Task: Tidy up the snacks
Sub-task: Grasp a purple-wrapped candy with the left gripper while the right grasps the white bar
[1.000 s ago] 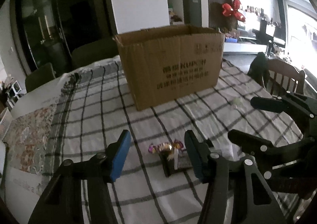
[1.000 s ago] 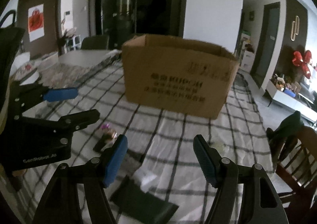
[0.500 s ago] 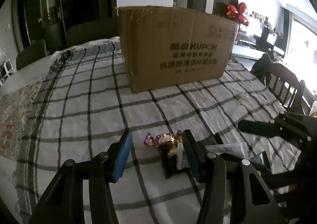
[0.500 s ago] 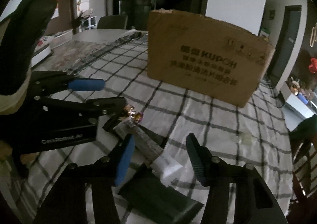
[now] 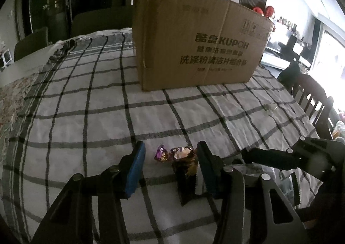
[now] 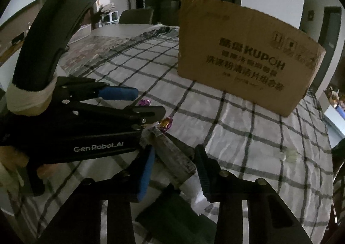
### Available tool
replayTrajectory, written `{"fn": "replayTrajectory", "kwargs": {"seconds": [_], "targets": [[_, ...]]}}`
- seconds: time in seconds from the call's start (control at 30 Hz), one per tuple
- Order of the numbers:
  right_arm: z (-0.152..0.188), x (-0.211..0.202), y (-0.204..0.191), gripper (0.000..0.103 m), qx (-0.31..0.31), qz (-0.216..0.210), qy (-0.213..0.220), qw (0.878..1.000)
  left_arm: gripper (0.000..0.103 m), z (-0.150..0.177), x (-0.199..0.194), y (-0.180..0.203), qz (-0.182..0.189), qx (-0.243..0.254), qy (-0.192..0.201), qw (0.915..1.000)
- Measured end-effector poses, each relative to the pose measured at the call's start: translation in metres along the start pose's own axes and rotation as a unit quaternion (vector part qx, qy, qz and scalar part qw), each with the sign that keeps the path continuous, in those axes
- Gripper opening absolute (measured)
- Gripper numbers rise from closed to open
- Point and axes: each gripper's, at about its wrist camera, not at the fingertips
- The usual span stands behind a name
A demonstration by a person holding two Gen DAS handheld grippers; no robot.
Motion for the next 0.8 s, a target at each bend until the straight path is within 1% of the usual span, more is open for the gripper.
{"fn": "replayTrajectory", "kwargs": {"seconds": [0.13, 0.37, 0.47, 0.5, 0.67, 0.8], "targets": [[0.001, 0.003, -0.002, 0.04, -0.01, -0.002, 0.001, 1.0, 0.037, 0.001, 0.004, 0.001, 0.013, -0.008, -0.008, 0.9999], [0.003, 0.008, 0.0, 0.04, -0.01, -0.015, -0.001, 1.0, 0.035, 0.002, 0.006, 0.004, 0.015, -0.019, -0.01, 0.9997], [0.004, 0.009, 0.003, 0.04, -0.005, -0.022, -0.002, 1.0, 0.03, 0.002, 0.011, 0.004, 0.033, -0.028, -0.02, 0.9989], [0.004, 0.01, 0.004, 0.04, -0.003, -0.025, -0.004, 1.0, 0.029, 0.002, 0.012, 0.004, 0.034, -0.034, -0.021, 0.9986], [0.005, 0.011, 0.004, 0.04, 0.0, -0.026, -0.008, 1.0, 0.027, 0.001, 0.011, 0.005, 0.033, -0.037, -0.021, 0.9986], [0.005, 0.011, 0.003, 0.037, 0.0, -0.024, -0.008, 1.0, 0.027, -0.001, 0.0, 0.003, 0.018, -0.037, -0.007, 0.9991]]}}
Point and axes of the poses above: each gripper's, at about its wrist camera, not at the fingertips, and x roughly the way its jaws point, y to its right, z to its underside, and after that the axes turned 6 degrees about -z, right-handed
